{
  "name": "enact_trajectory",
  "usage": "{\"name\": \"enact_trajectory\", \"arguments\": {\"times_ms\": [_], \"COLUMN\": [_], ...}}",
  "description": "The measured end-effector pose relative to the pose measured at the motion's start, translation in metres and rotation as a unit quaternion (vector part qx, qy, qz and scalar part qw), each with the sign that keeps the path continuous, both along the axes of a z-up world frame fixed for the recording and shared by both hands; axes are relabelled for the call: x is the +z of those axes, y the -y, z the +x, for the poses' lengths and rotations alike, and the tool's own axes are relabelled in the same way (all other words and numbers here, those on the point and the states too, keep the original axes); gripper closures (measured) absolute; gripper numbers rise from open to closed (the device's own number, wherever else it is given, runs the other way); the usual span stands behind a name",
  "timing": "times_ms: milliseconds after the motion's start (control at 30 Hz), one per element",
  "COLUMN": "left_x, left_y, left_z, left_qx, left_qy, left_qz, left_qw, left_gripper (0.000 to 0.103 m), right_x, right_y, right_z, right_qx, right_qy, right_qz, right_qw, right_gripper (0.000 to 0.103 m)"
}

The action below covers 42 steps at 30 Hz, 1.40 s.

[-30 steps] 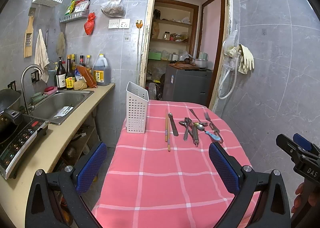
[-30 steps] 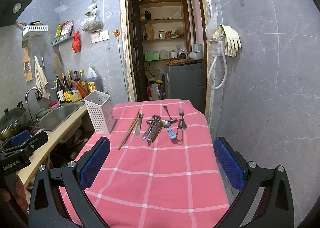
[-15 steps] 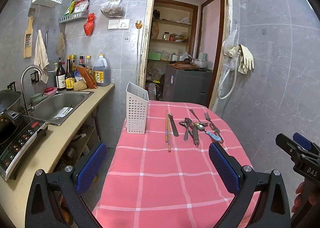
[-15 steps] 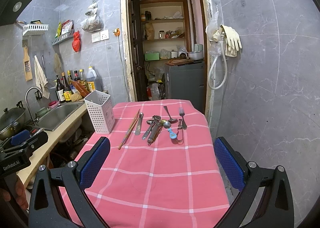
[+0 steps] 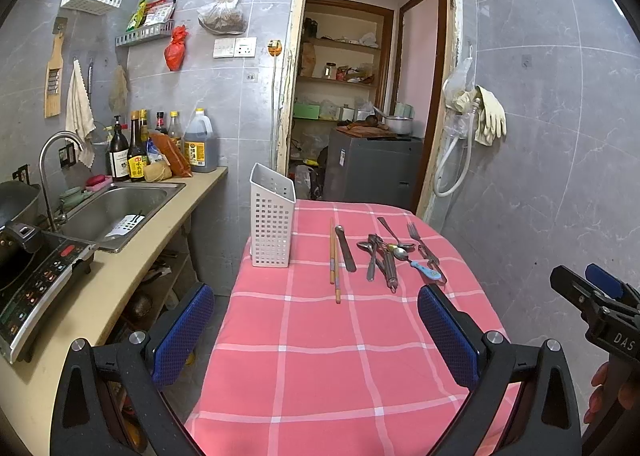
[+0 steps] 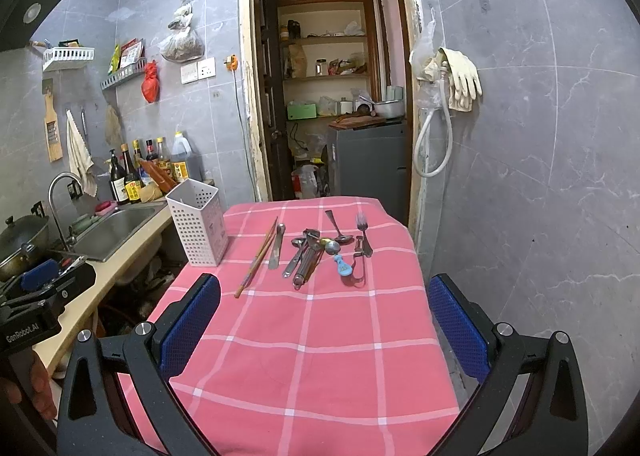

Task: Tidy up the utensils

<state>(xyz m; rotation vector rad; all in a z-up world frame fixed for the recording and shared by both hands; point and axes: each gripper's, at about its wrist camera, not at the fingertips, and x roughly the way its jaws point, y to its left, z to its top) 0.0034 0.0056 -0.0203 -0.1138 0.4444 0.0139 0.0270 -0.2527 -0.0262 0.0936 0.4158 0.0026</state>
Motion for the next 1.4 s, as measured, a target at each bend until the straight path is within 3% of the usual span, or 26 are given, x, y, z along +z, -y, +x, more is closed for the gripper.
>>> {"name": "enact_trajectory", "arguments": {"times_ms": [800,1400], "left_x": [-0.014,-0.007], "left_y": [0.012,0.018], "left_z": [0.008,0.017], "left_qx": [-0.001,-0.004], "left_qy": [-0.002,0.000], "left_qz": [0.002,0.000], "left_qw": [1.0000,1.0000], "left_gripper": [0.000,0.000], "right_x": [-0.006,-0.006], "right_y": [-0.002,0.001], "right_z": [0.008,0.020], "right_qx": [-0.002,-0.009], "right_qy": [-0.007,-0.004], "right_qz": [0.000,0.006], "right_qw": [1.000,1.000], "right_gripper": [0.001,0.001]}}
